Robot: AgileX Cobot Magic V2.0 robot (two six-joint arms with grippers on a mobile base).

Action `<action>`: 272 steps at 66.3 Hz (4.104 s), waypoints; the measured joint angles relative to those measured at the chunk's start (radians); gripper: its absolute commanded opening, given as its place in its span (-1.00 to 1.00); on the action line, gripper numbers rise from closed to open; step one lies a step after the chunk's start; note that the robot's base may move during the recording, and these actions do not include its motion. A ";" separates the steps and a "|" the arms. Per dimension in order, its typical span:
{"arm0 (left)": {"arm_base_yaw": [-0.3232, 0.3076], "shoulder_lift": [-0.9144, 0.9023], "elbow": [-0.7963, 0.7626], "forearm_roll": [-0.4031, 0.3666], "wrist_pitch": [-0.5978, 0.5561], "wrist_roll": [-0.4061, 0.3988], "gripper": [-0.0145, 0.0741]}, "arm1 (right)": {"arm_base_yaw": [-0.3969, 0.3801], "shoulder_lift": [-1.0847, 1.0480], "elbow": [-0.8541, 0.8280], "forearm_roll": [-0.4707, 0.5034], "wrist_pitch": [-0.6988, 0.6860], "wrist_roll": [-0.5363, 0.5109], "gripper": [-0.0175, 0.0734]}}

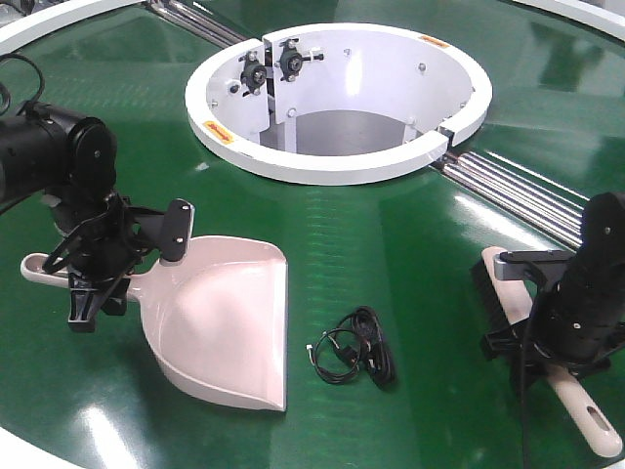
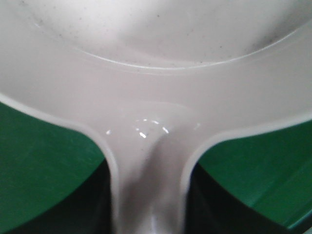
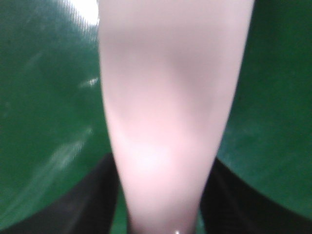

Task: Clean and inspect green conveyor with broom and dustpan
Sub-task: 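Grasp the pink brush handle with the right gripper, then lift the brush with the right gripper and bring it behind the cable, then sweep the black cable into the dustpan with the right-held brush, then carry the brush back and lower it onto the belt with the right gripper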

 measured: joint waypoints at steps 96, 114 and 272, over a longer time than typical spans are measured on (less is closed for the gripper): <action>0.000 0.000 0.000 0.000 0.000 0.000 -0.69 | 0.380 -0.181 -0.004 -0.122 0.203 0.310 -0.63; 0.000 0.000 0.000 0.000 0.000 0.000 -0.69 | 0.473 -0.038 -0.075 -0.071 0.216 0.362 -0.63; 0.000 0.000 0.000 0.004 0.001 0.002 -0.69 | 0.076 -0.094 -0.036 -0.166 0.084 0.130 -0.62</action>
